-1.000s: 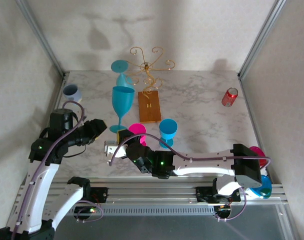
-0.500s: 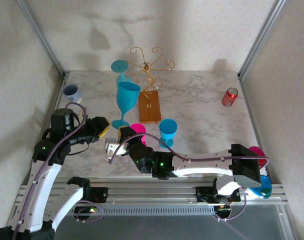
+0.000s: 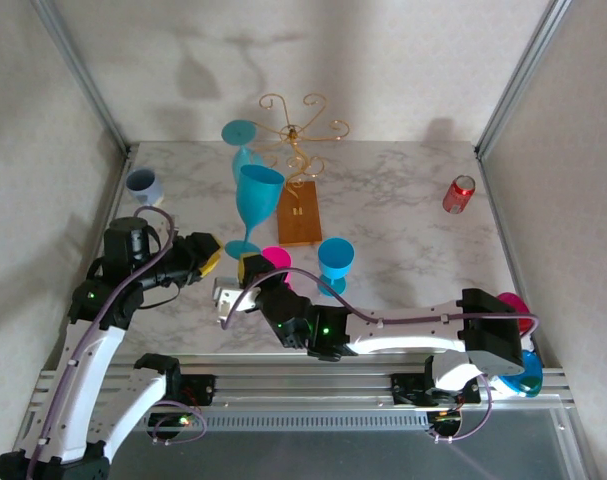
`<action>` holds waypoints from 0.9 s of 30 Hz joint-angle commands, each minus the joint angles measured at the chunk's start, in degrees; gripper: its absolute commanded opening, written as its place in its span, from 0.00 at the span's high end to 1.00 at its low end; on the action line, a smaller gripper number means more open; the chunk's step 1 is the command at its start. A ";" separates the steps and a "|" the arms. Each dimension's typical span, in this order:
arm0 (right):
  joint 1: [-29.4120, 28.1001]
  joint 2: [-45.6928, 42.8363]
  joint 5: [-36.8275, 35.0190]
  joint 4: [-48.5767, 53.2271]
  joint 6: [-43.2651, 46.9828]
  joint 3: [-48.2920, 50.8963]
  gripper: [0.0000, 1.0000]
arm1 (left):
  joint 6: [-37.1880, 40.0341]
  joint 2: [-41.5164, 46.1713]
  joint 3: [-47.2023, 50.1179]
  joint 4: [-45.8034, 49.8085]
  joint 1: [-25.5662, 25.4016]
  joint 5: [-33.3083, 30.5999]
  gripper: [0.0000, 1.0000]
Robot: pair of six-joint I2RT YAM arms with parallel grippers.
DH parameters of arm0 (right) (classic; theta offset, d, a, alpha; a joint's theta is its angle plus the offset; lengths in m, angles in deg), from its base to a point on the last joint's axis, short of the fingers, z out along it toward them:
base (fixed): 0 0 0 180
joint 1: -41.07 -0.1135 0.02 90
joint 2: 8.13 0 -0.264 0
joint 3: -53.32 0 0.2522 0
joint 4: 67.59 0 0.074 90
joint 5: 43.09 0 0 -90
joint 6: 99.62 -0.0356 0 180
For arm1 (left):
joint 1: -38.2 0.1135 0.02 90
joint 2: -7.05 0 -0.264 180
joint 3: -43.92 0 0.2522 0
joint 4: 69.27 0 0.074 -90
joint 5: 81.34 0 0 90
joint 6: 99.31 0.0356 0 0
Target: Take the wine glass off the wine glass rack
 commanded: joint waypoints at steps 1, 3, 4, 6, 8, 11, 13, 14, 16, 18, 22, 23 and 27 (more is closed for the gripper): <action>-0.90 -3.19 1.58 -1.20 -1.91 0.68 1.00 | -1.16 0.13 0.23 -3.19 0.46 1.89 0.64; -0.97 -3.99 1.64 -0.92 -2.38 1.08 1.00 | -1.32 0.13 0.31 -3.39 0.45 1.53 0.64; -0.89 -4.30 1.56 -0.54 -2.70 1.16 1.00 | -1.63 0.19 0.45 -3.81 0.53 1.66 0.64; -0.95 -4.87 1.55 -0.11 -3.11 1.47 1.00 | -3.13 0.50 1.10 -5.53 0.56 2.18 0.64; -0.96 -5.30 1.71 0.18 -3.16 1.69 1.00 | -4.31 0.99 1.74 -6.97 0.54 2.41 0.64; -1.06 -5.49 1.99 0.34 -3.15 2.05 1.00 | -5.41 1.34 2.34 -8.08 0.59 2.75 0.64; -1.09 -5.48 2.20 0.56 -3.12 2.15 1.00 | -6.00 1.49 2.45 -8.65 0.55 3.00 0.64; -1.09 -5.35 2.33 0.47 -3.07 2.14 1.00 | -6.38 1.49 2.50 -9.20 0.54 3.31 0.64; -1.16 -5.15 2.52 0.22 -2.90 2.25 1.00 | -7.26 1.50 2.52 -10.31 0.54 3.79 0.64; -1.28 -4.61 2.61 -0.32 -2.27 2.36 1.00 | -8.04 1.36 2.48 -11.41 0.55 3.97 0.64; -1.42 -3.22 2.23 -1.75 -0.25 2.31 1.00 | -8.76 0.97 2.51 -12.64 0.59 4.63 0.64; -1.45 -2.85 1.93 -2.74 0.26 2.32 1.00 | -9.24 0.92 2.71 -13.23 0.57 5.03 0.64; -1.35 -1.55 0.90 -4.05 1.79 1.97 1.00 | -9.47 1.31 3.22 -12.94 0.54 5.23 0.64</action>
